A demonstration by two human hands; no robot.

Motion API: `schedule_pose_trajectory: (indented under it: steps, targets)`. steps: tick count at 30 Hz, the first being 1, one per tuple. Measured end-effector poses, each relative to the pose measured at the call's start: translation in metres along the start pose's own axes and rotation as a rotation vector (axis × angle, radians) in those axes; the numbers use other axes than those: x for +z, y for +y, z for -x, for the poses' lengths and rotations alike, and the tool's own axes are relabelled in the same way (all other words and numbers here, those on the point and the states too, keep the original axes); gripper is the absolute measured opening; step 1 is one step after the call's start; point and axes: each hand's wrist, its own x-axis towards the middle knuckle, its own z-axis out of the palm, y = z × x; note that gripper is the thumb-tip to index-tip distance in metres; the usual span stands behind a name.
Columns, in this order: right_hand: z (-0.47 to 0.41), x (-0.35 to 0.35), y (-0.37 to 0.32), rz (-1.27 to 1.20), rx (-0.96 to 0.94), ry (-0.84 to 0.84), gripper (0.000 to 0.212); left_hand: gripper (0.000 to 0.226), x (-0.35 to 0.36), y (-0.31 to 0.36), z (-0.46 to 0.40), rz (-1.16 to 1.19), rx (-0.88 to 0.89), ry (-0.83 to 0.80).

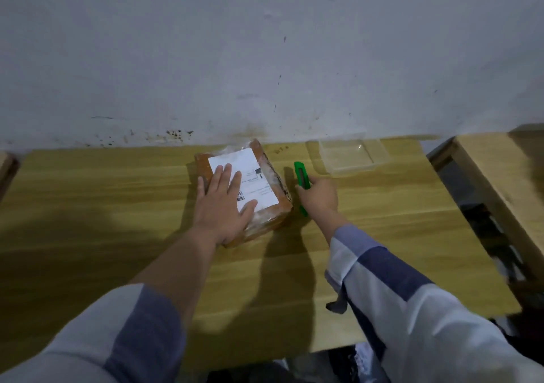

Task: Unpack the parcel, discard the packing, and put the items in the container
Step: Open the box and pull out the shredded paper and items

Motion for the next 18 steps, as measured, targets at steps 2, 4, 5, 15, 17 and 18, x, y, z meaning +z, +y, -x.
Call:
schedule_pose_trajectory:
  steps: [2, 4, 5, 15, 17, 18]
  targets:
    - [-0.024, 0.008, 0.002, 0.109, -0.044, -0.036, 0.04, 0.074, 0.006, 0.0, -0.002, -0.008, -0.008, 0.042]
    - [-0.039, 0.016, 0.005, 0.172, -0.064, -0.1, 0.038, 0.076, 0.011, -0.002, -0.004, -0.017, -0.021, 0.053]
    - [-0.043, 0.019, 0.006, 0.197, -0.07, -0.119, 0.038, 0.078, 0.013, -0.002, -0.005, -0.019, -0.025, 0.066]
    - [-0.067, 0.021, -0.068, -0.142, -0.458, -0.352, 0.039, 0.076, 0.016, 0.0, -0.003, 0.124, 0.011, 0.154]
    - [-0.073, 0.026, -0.08, -0.134, -0.491, -0.455, 0.042, 0.076, 0.014, 0.001, -0.001, 0.131, 0.008, 0.13]
    - [-0.077, 0.028, -0.083, -0.118, -0.509, -0.486, 0.041, 0.076, 0.013, 0.0, 0.0, 0.137, 0.006, 0.119]
